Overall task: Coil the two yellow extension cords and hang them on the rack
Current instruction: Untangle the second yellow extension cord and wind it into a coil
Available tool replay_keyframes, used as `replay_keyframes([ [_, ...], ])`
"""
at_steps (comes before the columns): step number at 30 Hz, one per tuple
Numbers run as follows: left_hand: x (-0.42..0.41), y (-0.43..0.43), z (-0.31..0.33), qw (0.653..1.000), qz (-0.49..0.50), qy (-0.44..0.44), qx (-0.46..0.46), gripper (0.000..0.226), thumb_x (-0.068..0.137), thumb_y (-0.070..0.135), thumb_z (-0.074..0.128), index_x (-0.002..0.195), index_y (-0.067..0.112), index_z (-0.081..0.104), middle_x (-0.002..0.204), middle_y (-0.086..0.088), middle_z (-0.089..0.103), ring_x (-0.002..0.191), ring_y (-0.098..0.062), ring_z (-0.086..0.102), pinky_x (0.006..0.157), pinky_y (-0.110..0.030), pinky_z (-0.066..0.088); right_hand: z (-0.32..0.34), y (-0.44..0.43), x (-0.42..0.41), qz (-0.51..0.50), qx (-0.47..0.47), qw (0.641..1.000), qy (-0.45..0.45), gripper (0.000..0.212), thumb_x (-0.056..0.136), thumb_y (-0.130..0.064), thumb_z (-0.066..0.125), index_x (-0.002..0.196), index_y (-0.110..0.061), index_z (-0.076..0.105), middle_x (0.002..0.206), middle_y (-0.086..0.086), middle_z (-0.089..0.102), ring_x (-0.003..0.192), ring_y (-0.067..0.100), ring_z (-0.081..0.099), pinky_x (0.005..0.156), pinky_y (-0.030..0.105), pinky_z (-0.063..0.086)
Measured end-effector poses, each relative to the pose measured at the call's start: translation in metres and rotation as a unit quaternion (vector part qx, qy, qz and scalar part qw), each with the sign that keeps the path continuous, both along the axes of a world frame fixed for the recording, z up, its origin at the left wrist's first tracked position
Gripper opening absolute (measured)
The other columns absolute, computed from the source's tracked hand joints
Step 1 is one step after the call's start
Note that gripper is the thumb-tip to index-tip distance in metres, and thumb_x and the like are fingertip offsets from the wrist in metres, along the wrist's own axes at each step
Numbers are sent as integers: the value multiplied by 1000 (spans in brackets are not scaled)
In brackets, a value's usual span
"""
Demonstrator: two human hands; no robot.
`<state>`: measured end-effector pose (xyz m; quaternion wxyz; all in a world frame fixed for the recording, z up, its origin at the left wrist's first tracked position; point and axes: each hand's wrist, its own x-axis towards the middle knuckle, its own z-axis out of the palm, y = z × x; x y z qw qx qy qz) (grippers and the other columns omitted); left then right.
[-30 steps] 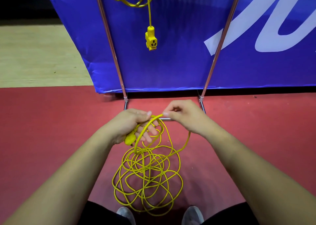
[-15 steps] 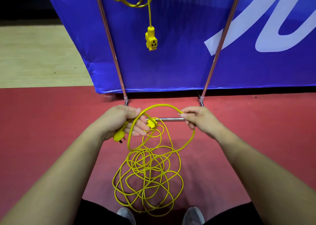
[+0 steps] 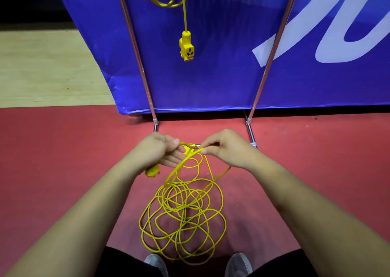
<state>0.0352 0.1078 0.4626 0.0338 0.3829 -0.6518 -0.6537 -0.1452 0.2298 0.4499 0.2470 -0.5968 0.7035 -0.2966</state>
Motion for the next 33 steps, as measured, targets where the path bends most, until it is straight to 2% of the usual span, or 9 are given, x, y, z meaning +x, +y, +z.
replay_keyframes([
  [4,-7,8,4,998,-44,25,-49,34,100,21,43,85,-4,60,59,-11,65,49,-23,64,48,-24,49,8,-12,25,-34,-74,996,-45,13,81,-23,74,79,-11,69,63,-6,67,54,5,54,55,25,42],
  [8,-4,0,8,993,16,98,-68,31,101,20,41,84,-3,54,47,3,39,37,-11,32,41,-21,25,-15,0,-9,-30,12,989,-145,22,85,-18,73,77,-9,55,54,-10,53,53,7,44,55,24,37],
  [11,0,-6,9,988,85,124,-33,25,101,16,40,89,-2,51,45,3,39,38,-11,32,39,-18,26,-50,17,-35,-16,122,981,-148,17,88,-14,69,80,-5,57,72,6,59,64,5,50,68,27,42],
  [14,9,-14,14,995,34,84,-35,35,100,21,42,79,-2,58,50,-7,53,43,-20,44,41,-21,33,-63,25,-43,-57,105,961,-249,10,93,-12,61,85,-7,57,77,9,67,78,17,61,84,33,47],
  [17,14,-14,20,999,-31,20,18,35,99,15,40,87,-7,64,76,-27,70,69,-36,70,59,-32,57,-47,16,-42,-140,2,930,-340,9,93,-9,60,86,-12,56,60,6,54,57,21,54,62,31,46],
  [20,14,-12,21,998,-24,13,62,33,98,9,38,97,-13,63,92,-33,68,88,-42,69,75,-41,58,-25,9,-38,-168,-44,934,-312,3,90,-13,66,91,-9,66,55,5,46,45,12,36,49,25,30],
  [26,12,-8,15,993,-47,-4,105,31,96,12,45,99,-11,65,96,-32,69,91,-42,69,78,-42,57,2,6,-27,-62,5,995,-82,6,86,-15,70,86,-14,76,49,-12,53,48,0,45,53,14,35],
  [30,4,4,5,994,-84,-4,66,34,99,21,44,98,-5,66,82,-20,72,69,-31,72,60,-31,57,2,-6,6,-28,-24,999,-37,7,80,-20,75,78,-14,73,54,-13,61,51,-1,50,54,18,39],
  [33,-3,7,0,997,-59,59,3,30,97,24,47,78,10,66,53,-1,48,42,-16,47,43,-22,38,-3,-11,16,-73,-44,993,-83,15,82,-23,73,75,-15,63,55,-6,61,46,1,50,49,21,40],
])
